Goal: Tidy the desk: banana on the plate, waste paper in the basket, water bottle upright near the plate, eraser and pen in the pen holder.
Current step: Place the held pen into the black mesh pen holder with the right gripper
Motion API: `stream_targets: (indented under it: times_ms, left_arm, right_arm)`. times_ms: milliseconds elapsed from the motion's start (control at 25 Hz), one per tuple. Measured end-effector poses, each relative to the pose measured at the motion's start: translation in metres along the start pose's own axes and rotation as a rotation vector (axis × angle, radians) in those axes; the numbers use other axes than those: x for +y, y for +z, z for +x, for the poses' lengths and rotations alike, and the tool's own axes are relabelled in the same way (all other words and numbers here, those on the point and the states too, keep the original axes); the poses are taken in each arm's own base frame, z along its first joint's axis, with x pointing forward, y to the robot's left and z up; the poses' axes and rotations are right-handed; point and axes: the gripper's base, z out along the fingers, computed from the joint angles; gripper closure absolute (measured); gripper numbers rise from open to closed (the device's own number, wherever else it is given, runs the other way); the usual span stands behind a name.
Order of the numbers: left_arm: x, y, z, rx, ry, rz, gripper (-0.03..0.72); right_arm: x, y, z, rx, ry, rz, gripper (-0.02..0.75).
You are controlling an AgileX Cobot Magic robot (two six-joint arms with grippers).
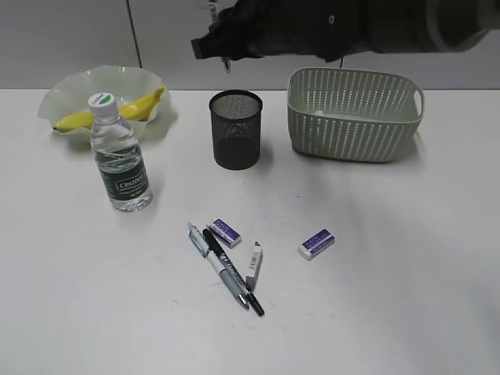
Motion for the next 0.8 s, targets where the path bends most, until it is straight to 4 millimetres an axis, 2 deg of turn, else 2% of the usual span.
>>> stream_targets:
  times_ms: [160, 400, 680, 800]
  left_arm:
    - [0.0, 0.0, 0.0, 0.0, 0.0, 0.0, 0.263]
    - [0.0, 0.0, 0.0, 0.0, 0.0, 0.0, 0.263]
    - [0.0, 0.0, 0.0, 0.0, 0.0, 0.0, 0.263]
    - [0.0, 0.0, 0.0, 0.0, 0.0, 0.0, 0.263]
  right_arm:
    - [-0.003, 0.021, 0.024, -0.025, 0.005, 0.02, 0.628]
    - [-0.006, 0.041, 0.054, 0.0, 0.031, 0.039, 0.628]
    - [-0.008, 0.05, 0.074, 0.038, 0.019, 0.044, 0.629]
    - [-0.012, 0.051, 0.076, 0.043, 0.021, 0.051, 0.628]
